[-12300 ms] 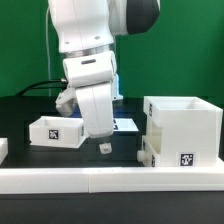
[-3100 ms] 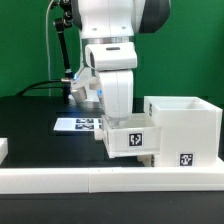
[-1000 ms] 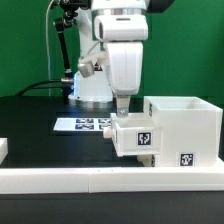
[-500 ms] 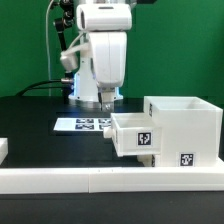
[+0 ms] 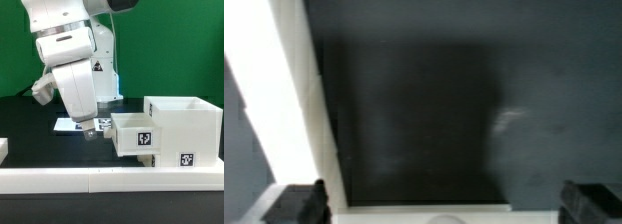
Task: Assemble drawer
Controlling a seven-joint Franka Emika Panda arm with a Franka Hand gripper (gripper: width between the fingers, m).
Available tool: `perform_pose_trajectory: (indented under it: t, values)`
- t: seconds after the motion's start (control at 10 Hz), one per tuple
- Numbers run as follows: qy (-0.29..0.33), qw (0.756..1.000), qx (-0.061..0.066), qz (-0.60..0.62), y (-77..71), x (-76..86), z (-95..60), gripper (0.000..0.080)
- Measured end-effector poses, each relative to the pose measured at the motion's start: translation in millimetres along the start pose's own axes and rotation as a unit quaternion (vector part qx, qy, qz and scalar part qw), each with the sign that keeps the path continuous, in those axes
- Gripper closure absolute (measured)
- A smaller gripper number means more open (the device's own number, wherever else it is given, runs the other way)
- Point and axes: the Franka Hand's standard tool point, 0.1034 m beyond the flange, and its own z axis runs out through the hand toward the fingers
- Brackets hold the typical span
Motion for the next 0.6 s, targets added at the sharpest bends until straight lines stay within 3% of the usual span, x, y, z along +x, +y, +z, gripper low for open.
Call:
perform_pose_trajectory:
  t: [0.4, 0.6]
  values:
    - [0.009, 1.0, 0.008, 0.01, -3.3, 24.6, 17.1, 0.015]
    - [-0.001, 1.0, 0.006, 0.015, -2.4, 33.9, 20.4, 0.015]
